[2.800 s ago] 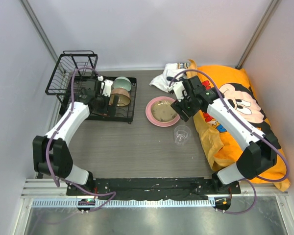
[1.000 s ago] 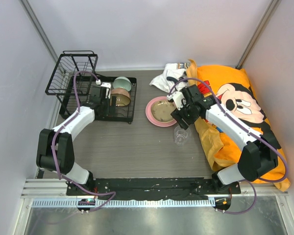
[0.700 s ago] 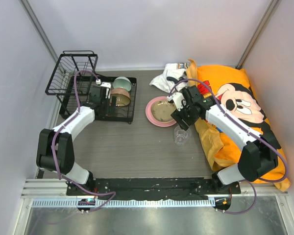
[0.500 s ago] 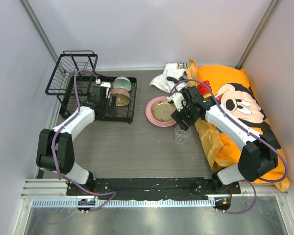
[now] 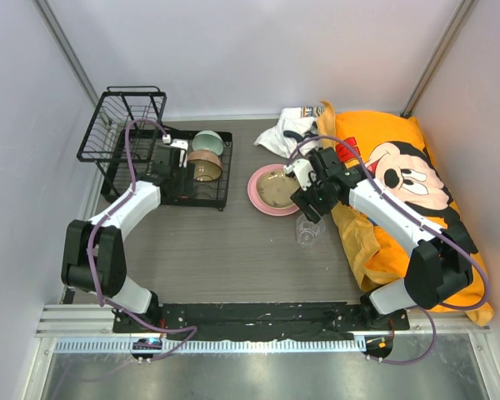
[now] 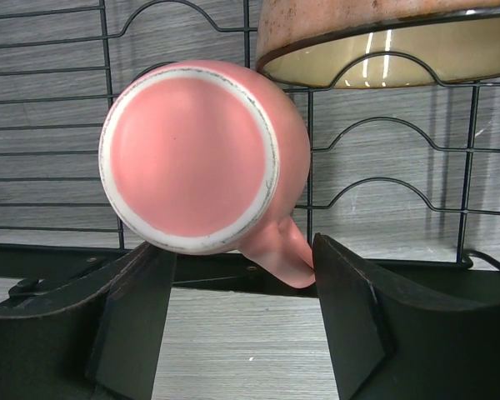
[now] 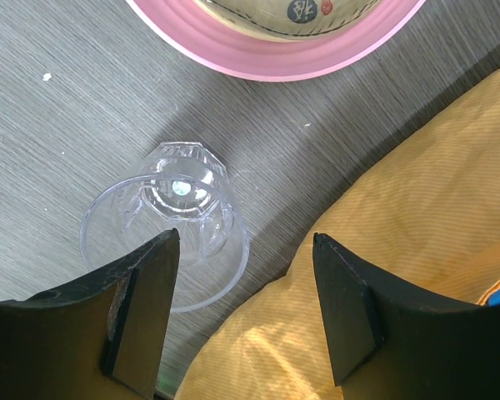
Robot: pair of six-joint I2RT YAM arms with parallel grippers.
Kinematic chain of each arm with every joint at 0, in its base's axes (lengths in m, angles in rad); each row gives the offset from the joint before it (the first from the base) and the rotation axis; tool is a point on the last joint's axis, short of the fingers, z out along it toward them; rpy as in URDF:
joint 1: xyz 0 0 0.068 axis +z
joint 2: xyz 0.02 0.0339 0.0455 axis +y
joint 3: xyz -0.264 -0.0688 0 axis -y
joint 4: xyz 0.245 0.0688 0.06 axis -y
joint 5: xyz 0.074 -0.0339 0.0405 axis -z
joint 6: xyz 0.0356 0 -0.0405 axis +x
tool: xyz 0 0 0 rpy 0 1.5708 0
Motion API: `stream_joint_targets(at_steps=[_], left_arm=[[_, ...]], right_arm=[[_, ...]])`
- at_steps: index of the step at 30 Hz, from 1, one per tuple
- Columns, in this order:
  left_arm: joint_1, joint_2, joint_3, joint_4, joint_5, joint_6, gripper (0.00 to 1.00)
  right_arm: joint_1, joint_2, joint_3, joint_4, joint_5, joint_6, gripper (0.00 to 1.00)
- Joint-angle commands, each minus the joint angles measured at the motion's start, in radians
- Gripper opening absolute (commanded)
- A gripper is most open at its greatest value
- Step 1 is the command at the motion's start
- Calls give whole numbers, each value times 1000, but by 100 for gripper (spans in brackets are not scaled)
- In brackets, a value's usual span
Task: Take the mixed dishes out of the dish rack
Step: Pick up the cup from the dish rack.
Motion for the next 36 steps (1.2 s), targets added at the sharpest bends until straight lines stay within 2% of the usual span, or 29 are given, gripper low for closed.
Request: stream_joint_targets(at_steps=[1, 7, 17, 24, 30, 32, 36], left_arm=[[3, -46, 5, 22, 19, -3, 69], [12, -44, 8, 36, 2, 9, 68], [43, -6, 26, 49, -58, 35, 73], [52, -4, 32, 60, -72, 51, 74], [52, 3, 34, 56, -38, 52, 67], [51, 11, 32, 53, -12, 55, 61], [51, 29, 36, 56, -3, 63, 59]], right_arm=[[3, -26, -1, 35, -14, -6, 69], [5, -26, -6, 40, -15, -6, 69], [3, -33, -27, 50, -17, -10, 69], [5, -32, -35, 55, -20, -11, 69], [5, -32, -43, 61, -21, -13, 69], [5, -32, -44, 61, -21, -13, 69], [5, -24, -47, 67, -23, -13, 69]])
